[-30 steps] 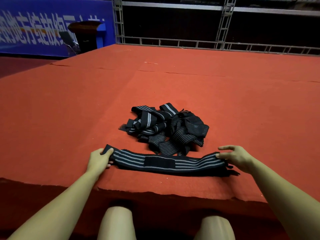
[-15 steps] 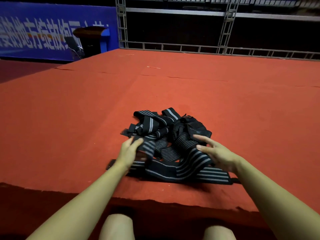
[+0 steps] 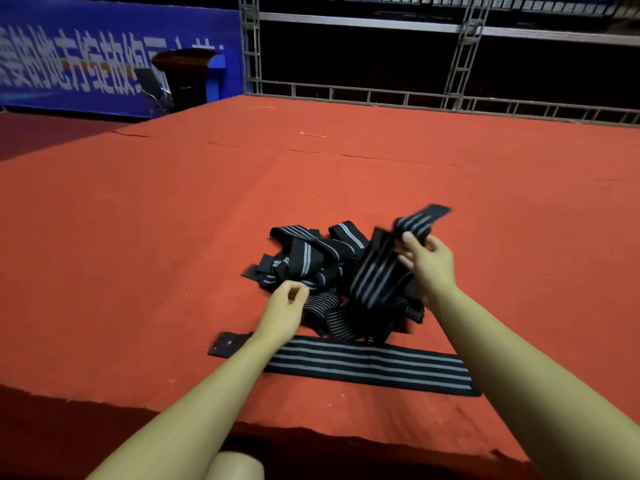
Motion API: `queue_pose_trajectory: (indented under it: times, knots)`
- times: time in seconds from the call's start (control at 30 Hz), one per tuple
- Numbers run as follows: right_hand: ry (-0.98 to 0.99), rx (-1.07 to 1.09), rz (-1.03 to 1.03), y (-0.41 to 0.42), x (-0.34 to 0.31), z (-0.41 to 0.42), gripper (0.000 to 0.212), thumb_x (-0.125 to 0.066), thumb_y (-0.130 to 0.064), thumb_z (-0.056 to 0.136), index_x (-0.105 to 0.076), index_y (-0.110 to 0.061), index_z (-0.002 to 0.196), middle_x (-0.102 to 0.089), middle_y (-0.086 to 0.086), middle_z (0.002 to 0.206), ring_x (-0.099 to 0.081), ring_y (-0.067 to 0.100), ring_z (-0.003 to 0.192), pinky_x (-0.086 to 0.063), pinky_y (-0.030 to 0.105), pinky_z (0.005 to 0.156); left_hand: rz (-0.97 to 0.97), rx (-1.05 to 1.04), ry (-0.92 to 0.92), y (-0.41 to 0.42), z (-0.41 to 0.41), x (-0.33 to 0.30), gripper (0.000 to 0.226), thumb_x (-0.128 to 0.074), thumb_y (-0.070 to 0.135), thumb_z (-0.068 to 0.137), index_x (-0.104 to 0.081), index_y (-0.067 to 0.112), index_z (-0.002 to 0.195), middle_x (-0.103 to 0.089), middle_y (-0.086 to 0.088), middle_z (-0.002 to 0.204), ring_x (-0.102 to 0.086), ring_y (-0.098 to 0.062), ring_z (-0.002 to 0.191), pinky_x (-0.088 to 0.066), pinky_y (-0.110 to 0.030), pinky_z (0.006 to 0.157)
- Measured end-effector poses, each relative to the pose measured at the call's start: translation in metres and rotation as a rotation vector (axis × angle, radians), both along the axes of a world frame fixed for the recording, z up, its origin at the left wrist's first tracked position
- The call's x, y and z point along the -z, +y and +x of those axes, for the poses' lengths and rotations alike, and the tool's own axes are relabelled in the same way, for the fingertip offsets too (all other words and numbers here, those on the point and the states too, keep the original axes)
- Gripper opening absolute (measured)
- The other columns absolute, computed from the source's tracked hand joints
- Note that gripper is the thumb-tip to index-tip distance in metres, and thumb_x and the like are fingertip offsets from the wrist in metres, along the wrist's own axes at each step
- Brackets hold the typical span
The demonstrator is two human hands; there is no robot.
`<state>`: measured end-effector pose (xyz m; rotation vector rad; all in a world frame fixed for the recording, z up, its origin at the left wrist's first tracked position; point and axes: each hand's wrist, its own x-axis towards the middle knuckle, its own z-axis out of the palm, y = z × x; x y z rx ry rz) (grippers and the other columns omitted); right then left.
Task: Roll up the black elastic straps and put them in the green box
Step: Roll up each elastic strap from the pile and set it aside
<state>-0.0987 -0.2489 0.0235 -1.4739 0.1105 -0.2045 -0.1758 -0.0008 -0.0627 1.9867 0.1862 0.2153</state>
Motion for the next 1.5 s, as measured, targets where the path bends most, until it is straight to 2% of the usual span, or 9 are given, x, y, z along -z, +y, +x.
queue_pose_trajectory:
  times: [0.13,0.3,0.43,0.6,0.73,0.9,1.13,1.33,1.5]
  knots:
    - [0.074,0.101,-0.32,0.012,0.002,0.019,0.084,-0.062,-0.036,0.099,-0.013,-0.011,0.163,-0.061,-0.002,0.13,-0.053,0.014,0.121,-0.037,0.031,0.108,0.48,-0.073,0.135,0.018,-0.002,0.046,0.042,-0.046,0.046,0.104,-0.049,0.026,0.141,-0.045,0.0,0.147,-0.04,-0.022,0.139,-0.033,-0.039,0.115]
    - [0.062,-0.199,-0.731,0.052,0.024,0.05,0.056,-0.067,-0.04,0.097,-0.051,-0.013,0.144,-0.06,0.008,0.141,-0.058,0.023,0.126,-0.044,0.035,0.105,0.755,-0.105,0.188,0.015,-0.005,0.073,0.062,-0.025,0.058,0.106,-0.035,0.025,0.157,-0.024,-0.007,0.168,-0.016,-0.023,0.157,-0.004,-0.04,0.128]
    - [0.177,-0.366,-0.991,0.08,0.034,0.078,0.071,-0.065,-0.053,0.095,-0.041,-0.018,0.152,-0.048,0.012,0.153,-0.042,0.032,0.143,-0.039,0.041,0.111,0.773,-0.1,0.179,0.018,-0.003,0.071,0.062,-0.021,0.06,0.105,-0.036,0.028,0.156,-0.022,-0.002,0.169,-0.013,-0.019,0.157,-0.004,-0.039,0.129]
    - [0.363,-0.234,-1.097,0.098,0.038,0.101,0.087,-0.065,-0.074,0.083,-0.038,-0.024,0.149,-0.027,0.024,0.155,-0.024,0.044,0.143,-0.028,0.049,0.115,0.81,-0.11,0.187,0.017,0.0,0.073,0.063,-0.021,0.063,0.104,-0.035,0.029,0.156,-0.023,-0.001,0.168,-0.014,-0.019,0.157,-0.005,-0.04,0.128]
    - [0.205,-0.205,-1.166,0.101,0.04,0.118,0.071,-0.075,-0.073,0.073,-0.066,-0.025,0.125,-0.059,0.017,0.133,-0.034,0.038,0.138,-0.027,0.048,0.107,0.813,-0.12,0.174,0.018,0.001,0.075,0.063,-0.022,0.062,0.103,-0.037,0.029,0.154,-0.026,-0.001,0.167,-0.016,-0.019,0.156,-0.006,-0.041,0.128]
    - [-0.079,-0.145,-0.97,0.111,0.008,0.114,0.044,-0.073,-0.063,0.083,-0.063,-0.02,0.077,-0.071,-0.002,0.078,-0.067,0.028,0.089,-0.036,0.043,0.096,0.823,-0.125,0.159,0.017,0.001,0.076,0.061,-0.024,0.062,0.103,-0.04,0.028,0.151,-0.028,-0.002,0.166,-0.017,-0.019,0.155,-0.007,-0.042,0.128]
    - [-0.321,-0.191,-0.293,0.128,-0.09,0.076,0.026,-0.071,-0.043,0.094,-0.058,-0.021,0.092,-0.064,-0.001,0.092,-0.063,0.012,0.082,-0.058,0.043,0.076,0.769,-0.128,0.085,0.02,0.0,0.076,0.064,-0.025,0.065,0.1,-0.051,0.027,0.144,-0.043,0.002,0.157,-0.032,-0.017,0.149,-0.017,-0.041,0.126]
    - [-0.32,-0.36,-0.033,0.121,-0.136,0.02,0.024,-0.066,-0.035,0.099,-0.059,-0.013,0.107,-0.068,0.013,0.104,-0.071,0.024,0.09,-0.059,0.059,0.087,0.103,-0.185,-0.172,0.029,-0.011,0.053,0.054,-0.043,0.07,0.095,-0.066,0.025,0.114,-0.062,0.011,0.114,-0.061,-0.016,0.115,-0.045,-0.032,0.102]
    - [-0.159,-0.513,0.135,0.102,-0.133,-0.026,0.045,-0.054,-0.037,0.106,-0.053,-0.002,0.134,-0.07,0.028,0.119,-0.07,0.042,0.11,-0.056,0.058,0.097,-0.252,-0.143,-0.491,0.0,-0.025,-0.023,0.043,-0.051,0.06,0.094,-0.063,0.024,0.114,-0.069,0.002,0.113,-0.064,-0.006,0.107,-0.05,-0.03,0.096]
